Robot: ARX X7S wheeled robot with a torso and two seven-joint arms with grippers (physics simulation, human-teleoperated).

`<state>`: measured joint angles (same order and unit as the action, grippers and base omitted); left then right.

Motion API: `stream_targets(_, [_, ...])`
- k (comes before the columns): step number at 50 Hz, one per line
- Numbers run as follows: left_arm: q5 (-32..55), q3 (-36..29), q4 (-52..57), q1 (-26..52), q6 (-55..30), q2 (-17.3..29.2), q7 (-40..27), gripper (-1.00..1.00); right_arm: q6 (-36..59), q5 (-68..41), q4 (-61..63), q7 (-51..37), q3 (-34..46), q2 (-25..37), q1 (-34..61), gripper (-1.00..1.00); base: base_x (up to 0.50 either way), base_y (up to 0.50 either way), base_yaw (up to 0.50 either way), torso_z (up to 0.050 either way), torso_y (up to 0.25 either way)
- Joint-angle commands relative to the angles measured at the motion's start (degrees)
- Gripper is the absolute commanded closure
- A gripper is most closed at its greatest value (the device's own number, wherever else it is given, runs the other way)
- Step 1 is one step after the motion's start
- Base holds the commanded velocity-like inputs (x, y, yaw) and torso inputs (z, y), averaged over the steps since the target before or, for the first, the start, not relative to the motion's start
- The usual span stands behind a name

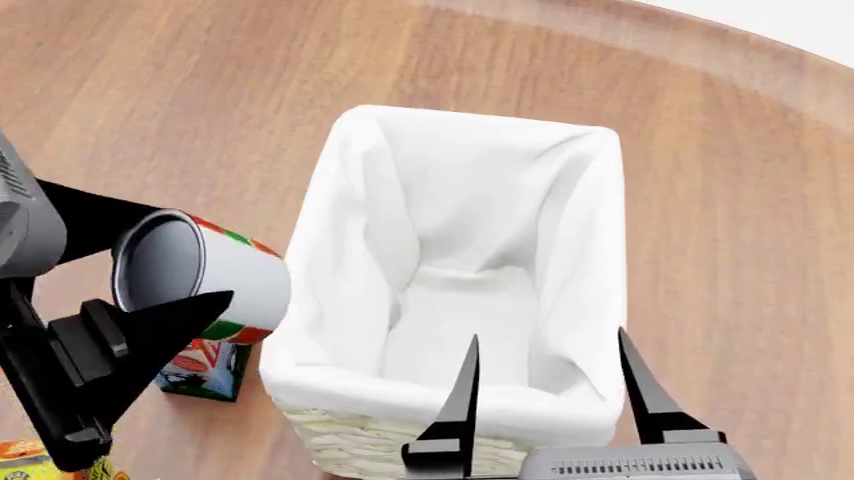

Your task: Pick up the tomato sauce, and put it in the basket.

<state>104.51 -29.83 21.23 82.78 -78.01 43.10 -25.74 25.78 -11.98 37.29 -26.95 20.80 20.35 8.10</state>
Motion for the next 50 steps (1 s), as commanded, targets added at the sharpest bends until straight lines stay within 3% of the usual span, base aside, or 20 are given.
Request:
stream_targets(1, [-17.22,-4.72,-10.15,7.15,-1.91,-7.78,14.95,1.00,0.14,0.00,-0.16,-0.01,0.60,-0.01,0.33,-1.00,0.00,0.00,0.00,0.000,0.000])
stream_targets(12, [-31.83,-12.75,-18.39,12.31,3.83,-12.47,29.82,1.00,0.59,-0.20,0.60,-0.39,0.48,0.19,0.40,-1.00,0.00,0.00,0.00,0.000,0.000])
stream_targets(13, [-34.93,-15.60,-18.50,13.24,5.31,-12.79,33.91,1.00,0.42,-0.26,0.43,-0.35,0.48,0.15,0.39,-1.00,0.00,0.00,0.00,0.000,0.000])
stream_targets(18, [-39.71,-19.57,-24.36,14.38,8.35,-16.09,38.86,1.00,0.02,-0.21,-0.17,-0.21,0.93,-0.01,0.54,-1.00,0.00,0.00,0.00,0.000,0.000])
stream_targets(50, [-53.74,-29.85,-52.95,19.45,22.01,-32.03,53.77,1.00,-0.77,-1.19,-0.79,-0.72,-0.15,0.69,0.15,-1.00,0.00,0.00,0.00,0.000,0.000])
